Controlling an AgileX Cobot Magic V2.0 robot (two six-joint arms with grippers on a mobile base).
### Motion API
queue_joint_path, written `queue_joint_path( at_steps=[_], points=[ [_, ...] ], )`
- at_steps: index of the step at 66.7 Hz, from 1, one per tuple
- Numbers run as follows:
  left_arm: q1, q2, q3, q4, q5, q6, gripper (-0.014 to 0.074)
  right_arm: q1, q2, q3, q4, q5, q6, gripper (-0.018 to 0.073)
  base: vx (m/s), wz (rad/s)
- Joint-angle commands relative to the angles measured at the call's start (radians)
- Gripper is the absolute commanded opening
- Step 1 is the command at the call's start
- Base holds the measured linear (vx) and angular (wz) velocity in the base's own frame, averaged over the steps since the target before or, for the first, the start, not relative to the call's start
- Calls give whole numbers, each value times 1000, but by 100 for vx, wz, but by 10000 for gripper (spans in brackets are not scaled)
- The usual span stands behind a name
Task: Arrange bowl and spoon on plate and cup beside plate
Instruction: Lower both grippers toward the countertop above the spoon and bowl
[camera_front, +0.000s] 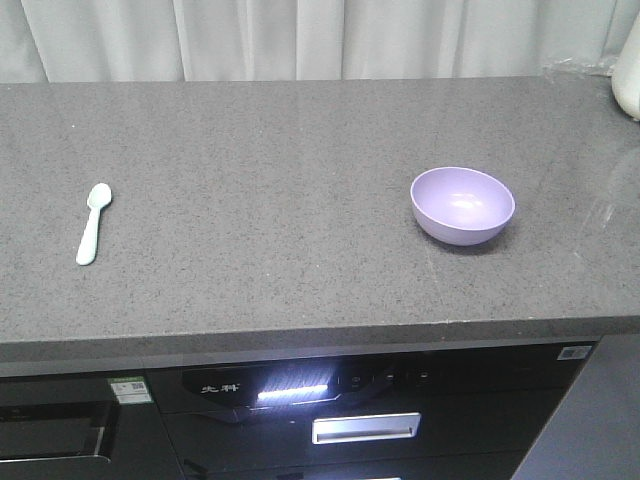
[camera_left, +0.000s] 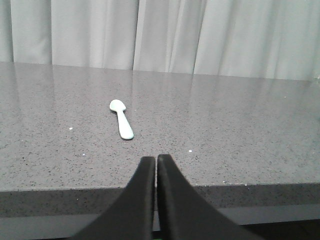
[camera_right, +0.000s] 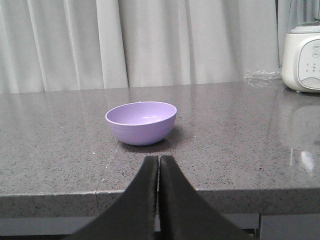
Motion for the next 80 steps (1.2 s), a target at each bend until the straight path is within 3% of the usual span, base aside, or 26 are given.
queue_joint_path(
  at_steps=[1,80],
  points=[
    [3,18,-7,0,-76,-11,-6,-1,-10,3,-5,-75,-6,-3,5,2],
    [3,18,-7,0,-76,-11,-6,-1,-10,3,-5,-75,-6,-3,6,2]
  ],
)
